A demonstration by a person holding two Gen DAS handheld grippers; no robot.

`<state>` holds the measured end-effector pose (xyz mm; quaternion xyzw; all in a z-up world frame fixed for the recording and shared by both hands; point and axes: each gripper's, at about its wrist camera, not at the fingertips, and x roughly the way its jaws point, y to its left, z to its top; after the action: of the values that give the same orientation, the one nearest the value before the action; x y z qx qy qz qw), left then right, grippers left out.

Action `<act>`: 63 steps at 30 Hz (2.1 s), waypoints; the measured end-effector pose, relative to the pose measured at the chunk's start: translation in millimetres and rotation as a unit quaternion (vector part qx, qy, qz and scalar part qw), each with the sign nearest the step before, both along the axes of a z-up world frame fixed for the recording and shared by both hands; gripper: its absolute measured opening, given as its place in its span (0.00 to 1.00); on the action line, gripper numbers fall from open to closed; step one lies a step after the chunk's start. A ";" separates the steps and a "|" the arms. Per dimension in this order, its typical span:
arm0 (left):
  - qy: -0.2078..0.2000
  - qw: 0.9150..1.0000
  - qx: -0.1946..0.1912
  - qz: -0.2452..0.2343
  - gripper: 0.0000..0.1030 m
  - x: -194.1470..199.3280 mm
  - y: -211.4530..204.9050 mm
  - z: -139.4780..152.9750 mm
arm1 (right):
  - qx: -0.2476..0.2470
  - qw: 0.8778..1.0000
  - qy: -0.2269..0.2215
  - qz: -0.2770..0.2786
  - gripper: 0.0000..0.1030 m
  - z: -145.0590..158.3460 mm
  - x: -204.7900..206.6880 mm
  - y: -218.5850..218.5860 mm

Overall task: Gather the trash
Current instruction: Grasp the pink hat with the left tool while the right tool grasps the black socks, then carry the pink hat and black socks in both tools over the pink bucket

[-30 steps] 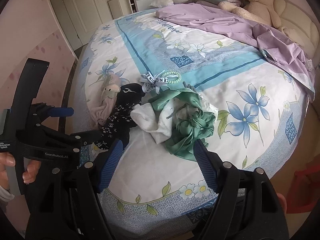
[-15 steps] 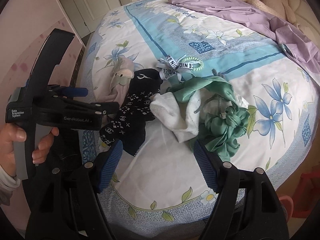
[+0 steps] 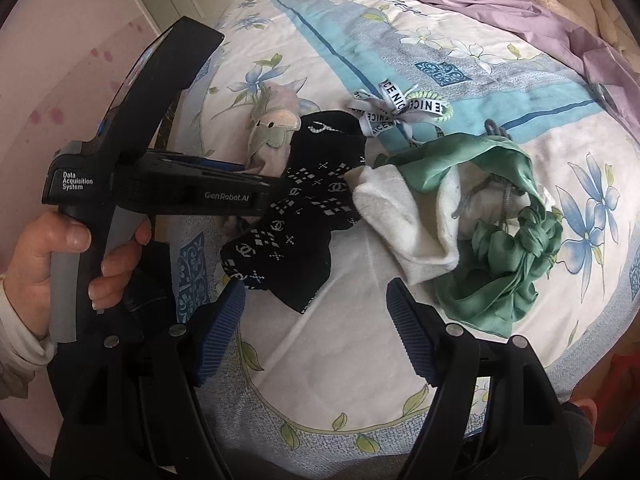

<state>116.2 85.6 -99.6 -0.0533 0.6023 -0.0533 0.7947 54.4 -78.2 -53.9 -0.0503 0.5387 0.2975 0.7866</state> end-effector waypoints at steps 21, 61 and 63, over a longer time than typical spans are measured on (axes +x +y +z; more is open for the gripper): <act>-0.017 0.999 -0.014 0.027 0.15 -10.0 34.2 22.5 | -0.012 0.999 0.034 0.039 0.16 -46.4 15.7 50.5; -0.099 0.993 -0.003 -0.070 0.15 -89.1 -39.3 170.3 | 0.059 0.992 -0.114 -0.004 0.15 147.7 -56.7 -58.1; -0.099 0.992 -0.003 -0.081 0.15 -90.3 -49.9 171.7 | 0.054 0.992 -0.115 -0.011 0.15 148.2 -59.1 -67.4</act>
<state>25.9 35.8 72.1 -0.0009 0.5225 -0.1242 0.8435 -4.7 -145.6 94.3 -0.0359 0.4282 0.3094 0.8483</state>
